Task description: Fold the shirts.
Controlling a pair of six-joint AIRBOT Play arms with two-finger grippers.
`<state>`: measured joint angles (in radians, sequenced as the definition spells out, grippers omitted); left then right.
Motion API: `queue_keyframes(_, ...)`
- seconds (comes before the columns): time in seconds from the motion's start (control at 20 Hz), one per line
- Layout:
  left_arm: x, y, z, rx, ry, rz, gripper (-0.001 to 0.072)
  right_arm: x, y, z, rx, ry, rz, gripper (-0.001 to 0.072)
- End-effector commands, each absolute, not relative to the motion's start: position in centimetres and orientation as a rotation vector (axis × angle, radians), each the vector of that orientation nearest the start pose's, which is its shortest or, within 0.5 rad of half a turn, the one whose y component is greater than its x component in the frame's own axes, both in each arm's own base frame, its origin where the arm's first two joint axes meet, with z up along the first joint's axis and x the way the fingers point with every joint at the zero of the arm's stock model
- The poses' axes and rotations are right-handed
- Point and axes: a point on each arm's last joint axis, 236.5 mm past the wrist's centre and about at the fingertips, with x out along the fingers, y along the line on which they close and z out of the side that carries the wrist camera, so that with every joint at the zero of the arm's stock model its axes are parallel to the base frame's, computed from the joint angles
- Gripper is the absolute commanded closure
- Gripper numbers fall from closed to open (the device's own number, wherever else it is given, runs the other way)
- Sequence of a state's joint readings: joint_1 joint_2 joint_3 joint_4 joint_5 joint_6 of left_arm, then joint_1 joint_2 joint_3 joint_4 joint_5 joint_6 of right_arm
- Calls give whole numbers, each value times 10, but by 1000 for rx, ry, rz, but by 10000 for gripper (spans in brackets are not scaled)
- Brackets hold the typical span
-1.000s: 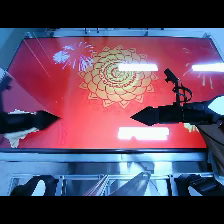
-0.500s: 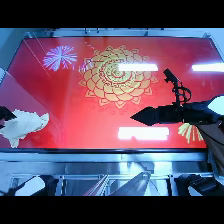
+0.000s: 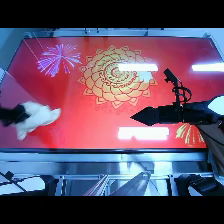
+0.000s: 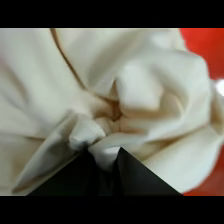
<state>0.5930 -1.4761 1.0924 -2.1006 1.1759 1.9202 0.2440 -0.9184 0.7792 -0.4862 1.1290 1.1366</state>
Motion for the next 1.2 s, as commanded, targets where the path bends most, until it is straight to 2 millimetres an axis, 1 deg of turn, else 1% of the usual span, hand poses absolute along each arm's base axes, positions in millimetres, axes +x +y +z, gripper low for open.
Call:
queue_keyframes(0.0,418,-36,94,-773,1016,-614,688,248,257,107,528,1051,973,692)
queue_keyframes(0.05,415,-79,138,-705,967,-771,688,248,257,107,528,1051,973,692)
queue_keyframes(0.1,406,-118,168,-603,944,-879,688,248,257,107,528,1051,973,692)
queue_keyframes(0.15,395,-157,194,-505,915,-973,687,248,257,107,528,1051,973,692)
queue_keyframes(0.2,382,-191,211,-434,894,-1051,687,248,257,107,528,1051,973,692)
queue_keyframes(0.25,371,-219,217,-361,890,-1101,687,248,257,107,528,1051,973,692)
queue_keyframes(0.3,363,-239,214,-313,902,-1122,687,248,257,107,528,1051,973,692)
queue_keyframes(0.35,356,-259,206,-267,925,-1127,687,248,257,107,528,1051,973,692)
queue_keyframes(0.45,341,-289,179,-151,983,-1150,688,248,257,107,528,1051,973,692)
queue_keyframes(0.5,333,-303,161,-106,1031,-1159,671,248,257,107,528,1051,972,692)
queue_keyframes(0.55,326,-316,145,-80,1079,-1170,442,248,257,107,528,1051,973,692)
queue_keyframes(0.6,320,-329,127,-66,1127,-1180,290,248,257,107,529,1051,972,692)
queue_keyframes(0.65,316,-340,110,-55,1169,-1196,193,248,257,107,528,1051,973,692)
queue_keyframes(0.75,307,-356,81,-64,1256,-1213,195,249,257,108,530,1046,969,692)
queue_keyframes(0.8,306,-360,67,-74,1301,-1206,195,252,256,108,531,1038,961,692)
queue_keyframes(0.85,305,-359,56,-87,1349,-1196,195,255,256,108,536,1028,952,692)
queue_keyframes(0.9,301,-353,49,-96,1404,-1193,196,254,257,110,545,1028,956,692)
queue_keyframes(0.95,298,-342,46,-104,1455,-1191,195,251,259,114,566,1034,971,692)
queue_keyframes(1.0,294,-328,47,-110,1506,-1193,195,247,264,121,603,1036,1001,692)
queue_keyframes(1.05,291,-314,50,-117,1545,-1193,196,245,264,122,600,1036,1012,664)
queue_keyframes(1.1,290,-298,54,-123,1572,-1188,195,250,259,116,591,1043,982,399)
queue_keyframes(1.15,291,-285,57,-146,1577,-1166,196,261,245,99,587,1083,891,163)
